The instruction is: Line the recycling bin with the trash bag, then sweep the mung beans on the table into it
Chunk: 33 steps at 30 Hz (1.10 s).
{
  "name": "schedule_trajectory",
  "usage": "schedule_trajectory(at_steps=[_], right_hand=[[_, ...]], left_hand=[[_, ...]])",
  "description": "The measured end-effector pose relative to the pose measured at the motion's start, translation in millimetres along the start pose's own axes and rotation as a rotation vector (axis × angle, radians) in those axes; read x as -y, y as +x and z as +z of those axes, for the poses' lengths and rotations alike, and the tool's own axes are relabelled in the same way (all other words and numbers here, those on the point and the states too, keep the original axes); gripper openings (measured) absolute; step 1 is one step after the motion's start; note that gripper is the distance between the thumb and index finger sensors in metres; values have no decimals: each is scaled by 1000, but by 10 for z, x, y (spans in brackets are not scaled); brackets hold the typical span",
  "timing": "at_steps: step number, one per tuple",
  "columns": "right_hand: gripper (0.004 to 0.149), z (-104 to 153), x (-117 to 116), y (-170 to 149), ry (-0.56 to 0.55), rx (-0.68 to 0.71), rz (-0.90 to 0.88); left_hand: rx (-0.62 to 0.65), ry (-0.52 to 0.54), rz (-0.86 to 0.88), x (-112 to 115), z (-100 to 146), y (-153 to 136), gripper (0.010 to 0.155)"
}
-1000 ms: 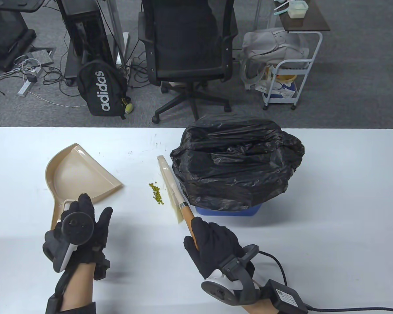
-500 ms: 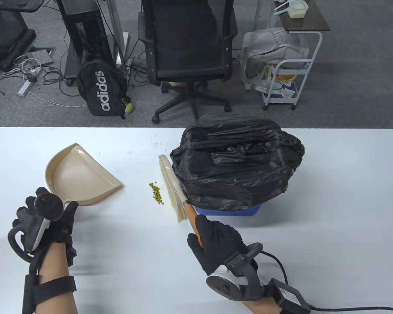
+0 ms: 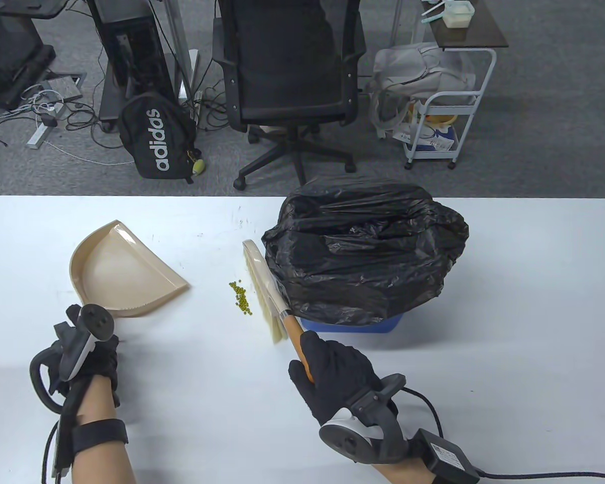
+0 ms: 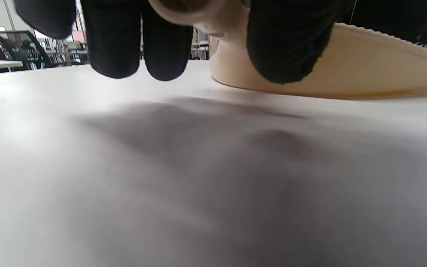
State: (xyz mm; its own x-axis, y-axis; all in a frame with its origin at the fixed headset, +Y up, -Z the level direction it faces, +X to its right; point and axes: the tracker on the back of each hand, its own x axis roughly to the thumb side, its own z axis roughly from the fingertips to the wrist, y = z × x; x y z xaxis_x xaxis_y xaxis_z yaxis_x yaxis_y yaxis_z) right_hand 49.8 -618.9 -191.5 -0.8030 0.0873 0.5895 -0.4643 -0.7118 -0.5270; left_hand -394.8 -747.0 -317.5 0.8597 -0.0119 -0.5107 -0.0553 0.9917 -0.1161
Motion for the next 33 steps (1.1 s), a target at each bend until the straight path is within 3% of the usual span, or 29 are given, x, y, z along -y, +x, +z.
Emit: schedule_trajectory(at_steps=[4,9,19,26,33], right_hand=[[57,-1,2,-6,-1,-4,0],[57,-5,-9,-35,-2,-8,0],[58,-10,-18,-90,3,-25,-2],[58,15,-30,-73,4,-13,10],[58,23,-25,-92,4,-13,16]], left_hand=[[27,58,8,-21,32,-9,80],[90,125,18,-143,152,-1,77],[308,162,-47,-265,670,163,67],[418,143,-31,-197,828,244,67],[463,49,16,-100,791,94,69]])
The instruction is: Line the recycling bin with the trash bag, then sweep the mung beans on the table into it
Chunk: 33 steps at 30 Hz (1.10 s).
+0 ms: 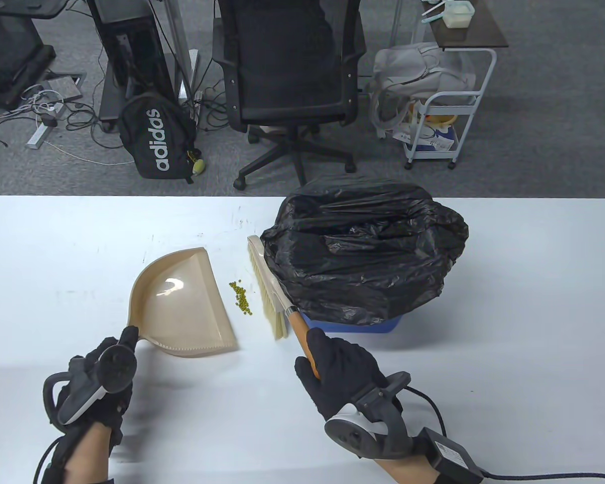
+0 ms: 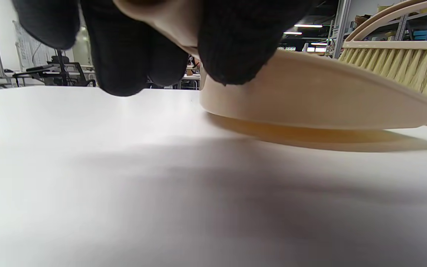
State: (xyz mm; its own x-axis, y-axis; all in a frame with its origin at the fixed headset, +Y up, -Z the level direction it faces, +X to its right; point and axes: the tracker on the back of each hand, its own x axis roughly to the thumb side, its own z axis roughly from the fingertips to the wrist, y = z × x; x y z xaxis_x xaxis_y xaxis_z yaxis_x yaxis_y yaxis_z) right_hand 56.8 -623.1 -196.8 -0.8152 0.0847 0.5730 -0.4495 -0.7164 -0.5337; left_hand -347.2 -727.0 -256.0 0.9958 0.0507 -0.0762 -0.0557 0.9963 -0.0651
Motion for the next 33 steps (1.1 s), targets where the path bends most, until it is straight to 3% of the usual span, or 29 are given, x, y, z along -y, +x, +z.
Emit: schedule_trajectory(at_steps=[14,17,22,28,33], right_hand=[[58,7,1,-8,4,2,6],[58,9,1,-1,5,5,10],[58,8,0,1,5,4,12],[58,8,-6,2,7,-1,11],[58,-1,-13,5,11,-2,10]], left_hand=[[-23,29,-38,168,-13,-24,71],[-35,37,-40,171,-16,-41,77],[-55,-54,31,253,-58,-87,88],[-7,-13,49,237,-93,-107,73],[33,-22,97,225,-109,-94,72]])
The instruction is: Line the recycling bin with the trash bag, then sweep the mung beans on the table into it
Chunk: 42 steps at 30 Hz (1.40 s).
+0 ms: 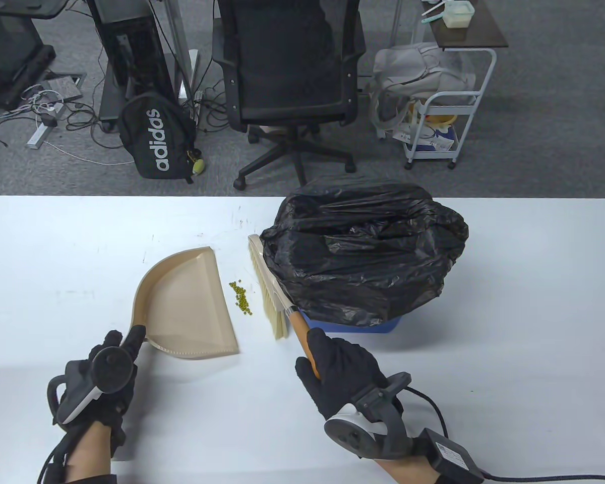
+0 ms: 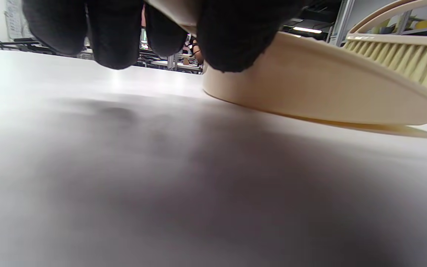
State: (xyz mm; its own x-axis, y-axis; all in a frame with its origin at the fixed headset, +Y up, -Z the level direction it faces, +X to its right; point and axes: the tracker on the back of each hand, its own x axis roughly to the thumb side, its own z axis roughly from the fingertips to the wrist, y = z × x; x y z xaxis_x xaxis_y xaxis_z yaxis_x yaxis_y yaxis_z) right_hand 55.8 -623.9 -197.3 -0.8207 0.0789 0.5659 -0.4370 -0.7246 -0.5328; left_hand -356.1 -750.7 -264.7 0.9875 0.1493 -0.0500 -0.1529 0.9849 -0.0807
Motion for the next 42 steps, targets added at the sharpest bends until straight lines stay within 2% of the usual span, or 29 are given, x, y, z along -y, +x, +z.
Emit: schedule_trajectory(at_steps=[13,26,33,36,42], right_hand=[[58,-235,-86,17,52,-48,-21],[56,-518,-210,98,126,-44,-104],[56,-518,-235,127,164,55,-147],[55,-498,-237,146,181,184,-141],[55,-452,-194,185,135,375,-122]], left_hand=[[23,-1,-25,-52,36,129,71],[20,-56,-8,-88,40,184,71],[13,-68,-6,-89,40,197,71],[9,-74,-10,-83,41,204,72],[8,-76,-8,-81,34,204,72]])
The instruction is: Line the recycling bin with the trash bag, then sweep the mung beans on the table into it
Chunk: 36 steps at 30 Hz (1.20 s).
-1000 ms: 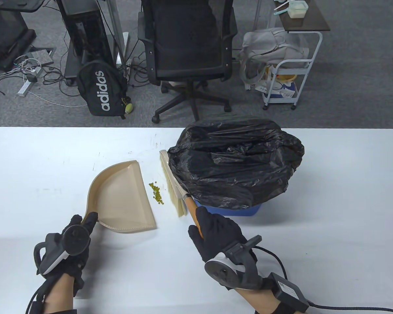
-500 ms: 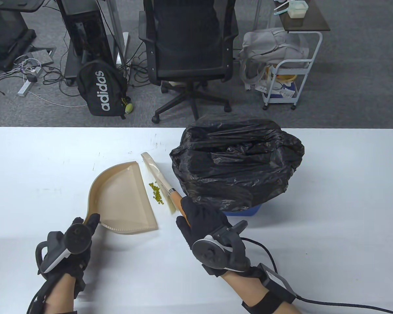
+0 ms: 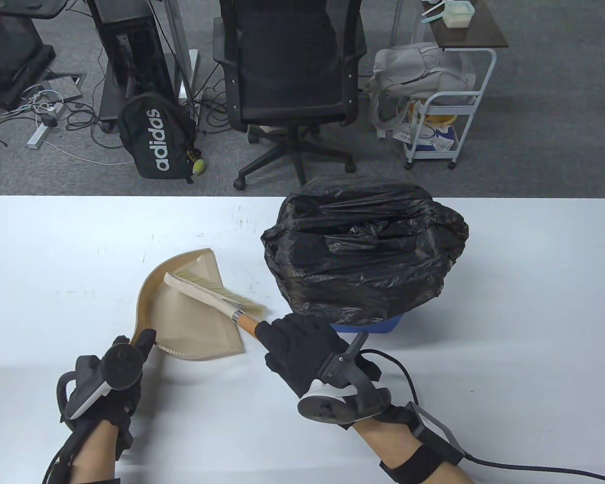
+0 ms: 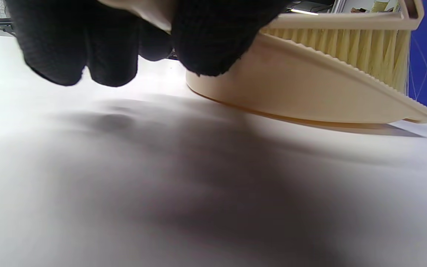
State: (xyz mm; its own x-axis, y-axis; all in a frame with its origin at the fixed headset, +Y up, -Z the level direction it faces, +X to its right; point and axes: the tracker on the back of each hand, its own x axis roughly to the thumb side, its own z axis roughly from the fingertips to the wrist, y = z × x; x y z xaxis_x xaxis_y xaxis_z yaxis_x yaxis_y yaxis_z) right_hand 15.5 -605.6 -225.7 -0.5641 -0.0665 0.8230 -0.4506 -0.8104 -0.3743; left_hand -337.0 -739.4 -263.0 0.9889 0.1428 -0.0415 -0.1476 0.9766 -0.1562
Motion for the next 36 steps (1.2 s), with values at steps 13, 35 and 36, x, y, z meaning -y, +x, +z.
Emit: schedule_trajectory(at_steps=[13,35,36], right_hand=[[55,81,85,17,-5,-137,203],[55,53,202,275,-67,56,89],[55,62,201,261,-74,34,107]], left_hand=[[-10,4,7,-11,-6,-17,72],[-16,2,7,-11,-14,-23,72],[-17,3,7,-14,-13,-25,72]])
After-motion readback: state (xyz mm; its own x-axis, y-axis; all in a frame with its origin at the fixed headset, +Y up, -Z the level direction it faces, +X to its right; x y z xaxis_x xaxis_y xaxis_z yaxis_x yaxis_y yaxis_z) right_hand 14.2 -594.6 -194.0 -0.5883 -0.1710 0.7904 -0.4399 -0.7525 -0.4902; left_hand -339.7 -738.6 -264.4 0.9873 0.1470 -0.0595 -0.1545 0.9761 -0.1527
